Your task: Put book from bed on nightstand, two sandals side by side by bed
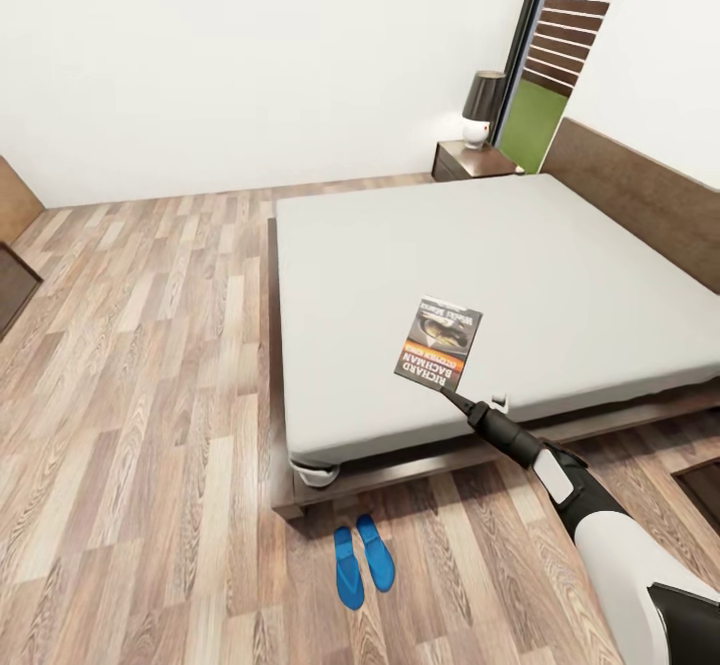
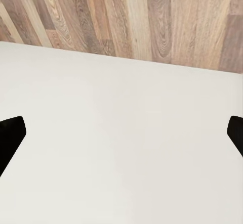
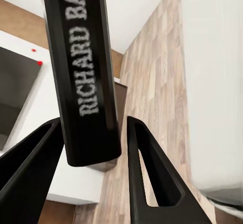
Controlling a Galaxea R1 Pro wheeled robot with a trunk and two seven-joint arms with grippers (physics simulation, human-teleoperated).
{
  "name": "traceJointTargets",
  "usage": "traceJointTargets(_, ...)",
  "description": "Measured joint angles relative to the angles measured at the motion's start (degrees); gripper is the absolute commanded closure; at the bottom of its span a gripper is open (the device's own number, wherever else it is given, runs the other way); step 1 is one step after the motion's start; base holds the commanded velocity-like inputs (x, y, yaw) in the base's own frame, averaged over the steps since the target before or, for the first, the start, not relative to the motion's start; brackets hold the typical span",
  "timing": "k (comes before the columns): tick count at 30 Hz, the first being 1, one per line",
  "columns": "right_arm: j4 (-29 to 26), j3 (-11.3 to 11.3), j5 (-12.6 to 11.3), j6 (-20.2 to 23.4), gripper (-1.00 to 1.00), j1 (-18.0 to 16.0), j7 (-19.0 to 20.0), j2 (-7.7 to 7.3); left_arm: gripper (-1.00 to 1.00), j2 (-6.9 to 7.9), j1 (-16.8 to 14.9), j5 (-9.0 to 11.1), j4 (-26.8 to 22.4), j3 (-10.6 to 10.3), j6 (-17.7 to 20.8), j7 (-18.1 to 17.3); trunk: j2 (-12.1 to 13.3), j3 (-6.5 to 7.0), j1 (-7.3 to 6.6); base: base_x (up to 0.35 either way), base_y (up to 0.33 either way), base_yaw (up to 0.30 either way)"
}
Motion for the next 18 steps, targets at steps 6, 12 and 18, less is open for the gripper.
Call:
traceJointTargets(6, -0.06, 0.31, -0.14, 0.37, 1.0, 0.0, -0.99, 0.24, -1.0, -0.06, 0.0, -0.06, 0.0, -0.2, 0.03, -0.09, 0.0, 0.55, 0.0, 0.0, 0.0, 0.0)
traceJointTargets(12, 0.0, 0.35, -0.12, 0.54, 1.0, 0.0, -2.11, 1.52, -1.0, -0.08, 0.0, -0.05, 0.0, -0.29, 0.07, -0.1, 0.0, 1.1, 0.0, 0.0, 0.0, 0.0)
traceJointTargets(18, 0.43, 0.36, -0.01, 0.7, 1.0, 1.08, -2.61, 2.13, -1.0, -0.09, 0.0, -0.03, 0.0, -0.32, 0.03, -0.09, 0.0, 1.63, 0.0, 0.0, 0.0, 0.0)
